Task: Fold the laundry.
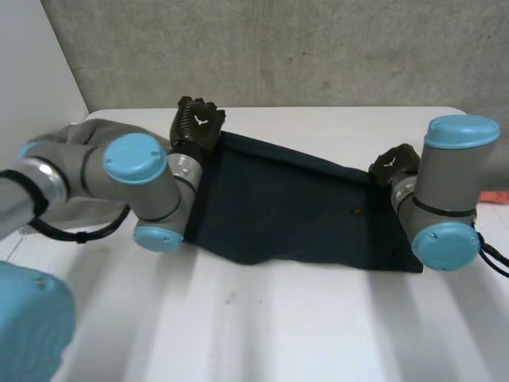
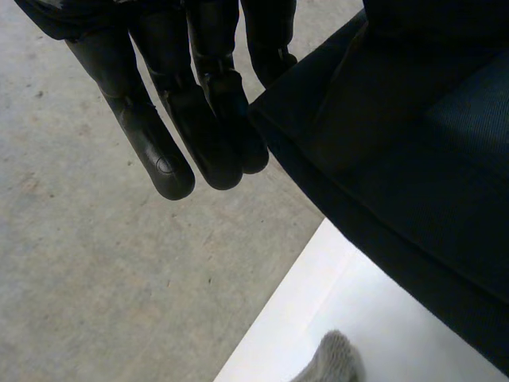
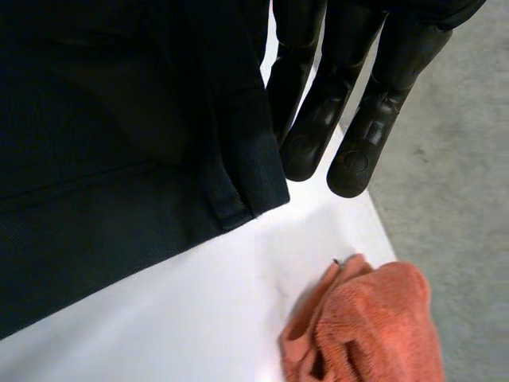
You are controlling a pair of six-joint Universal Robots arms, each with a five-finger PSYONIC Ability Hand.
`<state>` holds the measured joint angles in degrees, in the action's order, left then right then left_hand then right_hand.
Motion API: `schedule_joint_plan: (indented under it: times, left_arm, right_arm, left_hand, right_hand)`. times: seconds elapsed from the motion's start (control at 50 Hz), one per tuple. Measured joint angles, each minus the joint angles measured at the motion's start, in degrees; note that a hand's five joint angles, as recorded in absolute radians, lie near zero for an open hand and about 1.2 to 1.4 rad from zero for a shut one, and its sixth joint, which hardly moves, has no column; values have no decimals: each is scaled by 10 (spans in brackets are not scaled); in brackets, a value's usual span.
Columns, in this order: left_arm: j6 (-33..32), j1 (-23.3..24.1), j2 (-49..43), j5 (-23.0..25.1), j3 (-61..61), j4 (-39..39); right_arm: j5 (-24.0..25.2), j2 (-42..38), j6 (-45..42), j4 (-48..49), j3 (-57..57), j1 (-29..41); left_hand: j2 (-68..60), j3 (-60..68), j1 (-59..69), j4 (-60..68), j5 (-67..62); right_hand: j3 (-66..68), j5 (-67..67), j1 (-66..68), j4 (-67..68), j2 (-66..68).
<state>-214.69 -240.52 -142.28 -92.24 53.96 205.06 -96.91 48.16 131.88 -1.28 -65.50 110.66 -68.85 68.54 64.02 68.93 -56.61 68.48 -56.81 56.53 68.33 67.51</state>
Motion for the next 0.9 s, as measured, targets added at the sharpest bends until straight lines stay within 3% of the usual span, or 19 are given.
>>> schedule_joint_plan:
  times: [0.08, 0.12, 0.14, 0.16, 0.18, 0.2, 0.22, 0.32, 0.46, 0.54, 0.72, 0.9]
  left_arm:
    - [0, 1, -53, 12, -56, 3]
    - [1, 1, -67, 19, -69, 11]
    - [1, 2, -78, 28, -76, 24]
    - [1, 3, -83, 33, -77, 35]
    - [2, 3, -85, 37, -77, 43]
    - [2, 4, -86, 39, -75, 50]
    - [2, 5, -84, 43, -70, 67]
    - [4, 11, -46, 47, -25, 115]
    - [9, 12, 77, 40, 117, 128]
    - [18, 13, 149, 24, 215, 117]
    - [109, 16, 260, 6, 385, 99]
    - [191, 16, 278, 6, 442, 99]
  right_arm:
    - [-21, -48, -8, 8, 54, 3]
    - [-31, -66, -10, 8, 76, 4]
    - [-44, -84, -11, 5, 97, 6]
    - [-50, -89, -11, 3, 104, 7]
    - [-57, -94, -10, 1, 112, 9]
    - [-61, -95, -8, 1, 114, 9]
    - [-68, -92, -3, 1, 117, 9]
    - [-68, -36, 39, 19, 89, 8]
    - [1, 157, 141, 70, -44, -16]
    - [55, 227, 169, 51, -127, -46]
    - [153, 259, 217, -18, -277, -107]
    - [206, 228, 254, 84, -370, -136]
  left_hand:
    - [0, 0, 0, 0, -6]
    - [72, -61, -66, -61, 54]
    - [72, -61, -66, -61, 54]
    - [72, -61, -66, -61, 54]
    - [448, -442, -480, -452, 439]
    - [448, -442, -480, -452, 439]
    - [549, -541, -527, -549, 526]
    - [572, -565, -527, -572, 539]
    - [572, -565, -527, -572, 539]
    - [572, -565, -527, -572, 539]
    - [572, -565, -527, -572, 539]
    - [572, -565, -527, -572, 539]
  right_hand:
    - [0, 0, 0, 0, 0]
    - [-19, 19, -25, -19, -19]
    - [-330, 320, -330, -329, -336]
    - [-342, 331, -330, -340, -348]
    - [-451, 437, -410, -449, -457]
    - [-451, 437, -410, -449, -457]
    - [-517, 497, -439, -515, -518]
    - [-561, 528, -448, -548, -548]
    - [-561, 528, -448, -548, -548]
    - [-561, 528, -448, -548, -548]
    - [-560, 528, -448, -548, -548]
    - [-499, 482, -409, -498, -491]
